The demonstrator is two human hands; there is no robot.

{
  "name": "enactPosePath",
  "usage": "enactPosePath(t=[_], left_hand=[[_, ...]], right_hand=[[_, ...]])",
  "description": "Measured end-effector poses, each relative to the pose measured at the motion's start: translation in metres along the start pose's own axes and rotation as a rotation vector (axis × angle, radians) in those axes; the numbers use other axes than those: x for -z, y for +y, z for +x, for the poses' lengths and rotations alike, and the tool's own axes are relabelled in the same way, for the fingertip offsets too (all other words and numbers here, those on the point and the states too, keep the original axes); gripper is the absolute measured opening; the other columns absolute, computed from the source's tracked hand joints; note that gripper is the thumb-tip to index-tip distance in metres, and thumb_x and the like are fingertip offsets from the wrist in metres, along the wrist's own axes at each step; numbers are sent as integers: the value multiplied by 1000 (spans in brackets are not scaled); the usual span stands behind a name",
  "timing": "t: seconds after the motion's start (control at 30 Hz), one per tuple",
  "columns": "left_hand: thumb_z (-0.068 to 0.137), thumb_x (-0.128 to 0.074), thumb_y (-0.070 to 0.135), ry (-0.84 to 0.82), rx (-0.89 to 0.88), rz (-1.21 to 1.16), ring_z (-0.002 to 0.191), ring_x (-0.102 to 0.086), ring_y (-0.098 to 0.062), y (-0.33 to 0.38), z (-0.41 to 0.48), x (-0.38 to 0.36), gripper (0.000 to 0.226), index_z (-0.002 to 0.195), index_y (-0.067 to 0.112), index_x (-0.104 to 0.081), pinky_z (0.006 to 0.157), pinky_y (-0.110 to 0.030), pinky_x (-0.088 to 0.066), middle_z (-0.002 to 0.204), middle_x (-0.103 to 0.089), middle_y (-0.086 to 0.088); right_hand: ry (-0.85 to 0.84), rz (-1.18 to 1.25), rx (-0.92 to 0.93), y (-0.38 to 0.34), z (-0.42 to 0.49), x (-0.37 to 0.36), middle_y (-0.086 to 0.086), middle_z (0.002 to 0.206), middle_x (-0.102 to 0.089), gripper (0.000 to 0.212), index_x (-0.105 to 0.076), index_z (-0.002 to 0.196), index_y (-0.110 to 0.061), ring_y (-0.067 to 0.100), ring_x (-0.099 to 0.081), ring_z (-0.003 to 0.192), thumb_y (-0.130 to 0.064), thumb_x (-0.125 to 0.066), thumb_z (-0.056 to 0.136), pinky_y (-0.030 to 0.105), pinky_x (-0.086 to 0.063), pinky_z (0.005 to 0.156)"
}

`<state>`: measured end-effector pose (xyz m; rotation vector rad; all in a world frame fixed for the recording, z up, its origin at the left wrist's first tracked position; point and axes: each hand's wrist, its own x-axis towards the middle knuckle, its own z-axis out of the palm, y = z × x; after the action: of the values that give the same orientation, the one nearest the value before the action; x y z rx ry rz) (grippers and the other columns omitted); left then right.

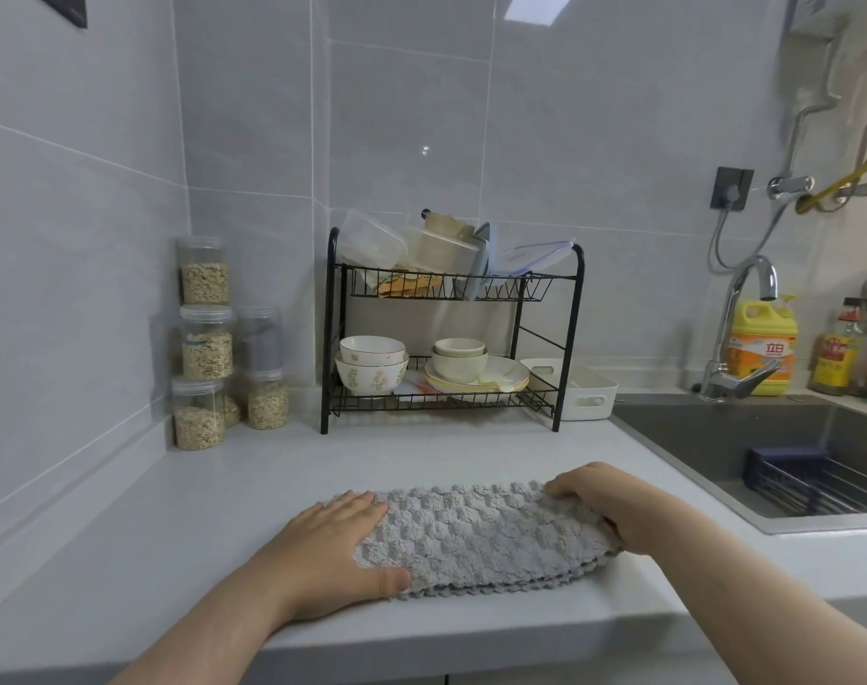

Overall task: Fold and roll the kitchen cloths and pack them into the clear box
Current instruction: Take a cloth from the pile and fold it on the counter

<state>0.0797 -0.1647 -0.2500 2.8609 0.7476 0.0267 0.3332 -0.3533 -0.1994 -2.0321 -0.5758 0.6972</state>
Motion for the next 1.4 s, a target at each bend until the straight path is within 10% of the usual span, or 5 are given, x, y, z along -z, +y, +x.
enactPosePath(t=[0.13, 0.43, 0.6, 0.9, 1.4], left_hand=[[43, -7, 103, 12, -9, -28, 147, 7, -4, 0, 1, 0, 127, 153, 39, -1, 119, -30, 2, 160, 6, 17], [67, -45, 84, 126, -25, -96, 108, -40, -4, 42, 24, 28, 89, 142, 36, -41, 92, -27, -39, 110, -43, 17], [63, -61, 79, -177, -67, -41, 138, -36, -12, 79, 55, 35, 110, 152, 33, -17, 113, -32, -32, 156, -29, 11], [55, -58, 87, -311, -19, 53, 145, -23, -14, 89, 76, 25, 126, 154, 28, -6, 118, -36, -22, 161, -16, 9], [92, -49, 47, 402, 280, -389, 123, -46, -15, -22, 30, 0, 45, 131, 24, -51, 101, -35, -39, 134, -49, 4]], right_hand=[[37, 250, 175, 27, 7, 0, 20, 105, -65, 38, -56, 116, -25, 43, -69, 89, -2, -64, 87, 51, -59, 77], [-15, 503, 241, 37, 10, 5, 22, 106, -70, 34, -70, 110, -13, 34, -69, 80, 7, -55, 88, 45, -58, 78], [-33, 604, 221, 40, 14, 7, 25, 107, -69, 39, -65, 117, -12, 36, -68, 82, 10, -50, 88, 50, -56, 81], [-37, 687, 127, 38, 20, 14, 27, 102, -69, 36, -66, 115, -11, 36, -72, 77, 8, -52, 88, 36, -59, 62], [112, 285, 188, -33, -19, 55, 19, 111, -63, 42, -60, 125, -11, 34, -66, 96, 4, -58, 86, 35, -58, 73]])
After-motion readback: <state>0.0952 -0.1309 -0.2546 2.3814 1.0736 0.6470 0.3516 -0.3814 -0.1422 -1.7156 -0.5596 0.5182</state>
